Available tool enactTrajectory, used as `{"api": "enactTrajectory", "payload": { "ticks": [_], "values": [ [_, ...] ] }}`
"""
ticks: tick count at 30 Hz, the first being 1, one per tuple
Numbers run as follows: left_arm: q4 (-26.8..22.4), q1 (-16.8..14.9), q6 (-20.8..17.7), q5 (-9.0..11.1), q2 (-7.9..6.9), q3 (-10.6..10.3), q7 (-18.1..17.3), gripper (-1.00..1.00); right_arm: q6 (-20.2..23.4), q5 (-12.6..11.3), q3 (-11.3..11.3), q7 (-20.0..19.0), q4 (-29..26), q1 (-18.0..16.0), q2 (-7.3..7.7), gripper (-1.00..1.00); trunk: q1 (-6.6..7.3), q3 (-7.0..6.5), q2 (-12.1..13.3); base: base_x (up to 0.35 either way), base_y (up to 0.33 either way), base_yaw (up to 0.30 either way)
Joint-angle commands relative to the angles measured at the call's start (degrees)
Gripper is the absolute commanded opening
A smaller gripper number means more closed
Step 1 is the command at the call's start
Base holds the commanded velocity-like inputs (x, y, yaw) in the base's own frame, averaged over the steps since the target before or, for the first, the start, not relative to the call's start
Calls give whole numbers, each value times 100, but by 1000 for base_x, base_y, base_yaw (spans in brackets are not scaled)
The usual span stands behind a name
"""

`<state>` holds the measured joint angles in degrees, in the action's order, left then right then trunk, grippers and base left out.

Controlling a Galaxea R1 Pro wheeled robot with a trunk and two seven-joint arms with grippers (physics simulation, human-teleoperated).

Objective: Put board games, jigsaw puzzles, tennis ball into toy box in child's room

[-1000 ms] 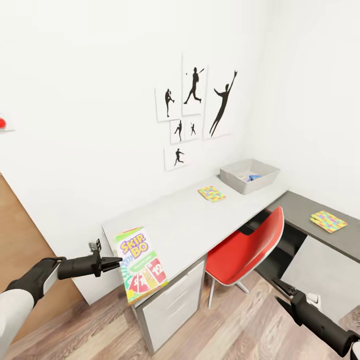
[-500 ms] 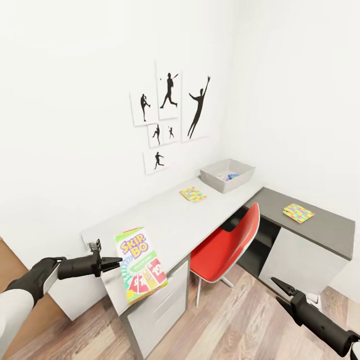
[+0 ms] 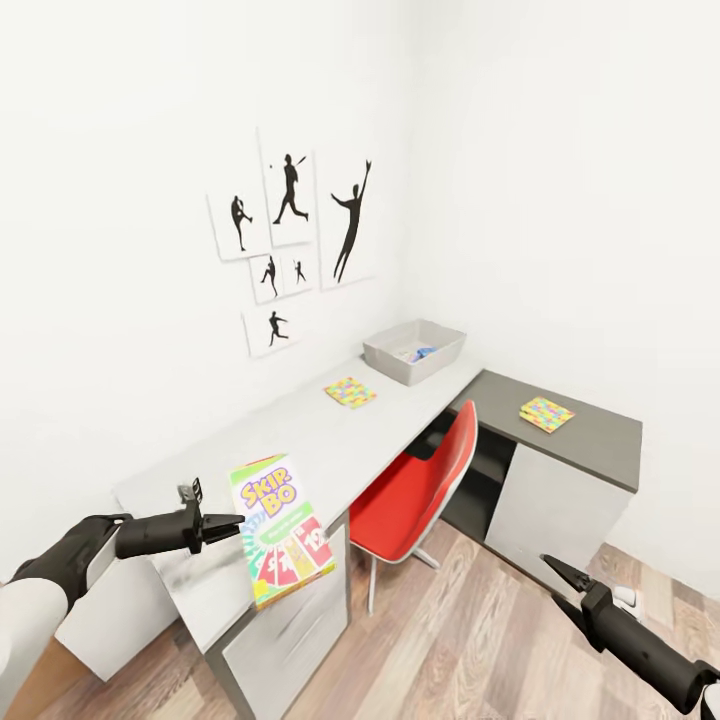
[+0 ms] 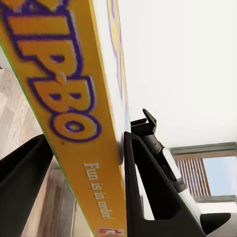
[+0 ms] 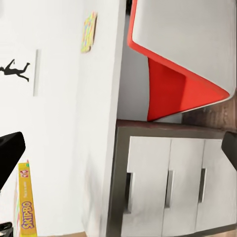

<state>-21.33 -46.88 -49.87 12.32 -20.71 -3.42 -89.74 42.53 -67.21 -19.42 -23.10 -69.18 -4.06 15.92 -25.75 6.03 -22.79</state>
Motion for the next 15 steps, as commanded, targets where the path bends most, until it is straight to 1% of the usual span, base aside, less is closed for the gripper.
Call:
{"api": "enactTrajectory", "payload": {
  "ticks": [1,15],
  "values": [
    [-3,-4,-58,34,-6,-28,-26,-100,36,-3,-9,-10,1,-7,-1,100,-4,8,-13,0,0,-253],
    [-3,-4,-58,34,-12,-27,-26,-100,25,-2,2,-2,10,-7,-7,100,-4,-59,-13,0,0,-253]
  ]
}}
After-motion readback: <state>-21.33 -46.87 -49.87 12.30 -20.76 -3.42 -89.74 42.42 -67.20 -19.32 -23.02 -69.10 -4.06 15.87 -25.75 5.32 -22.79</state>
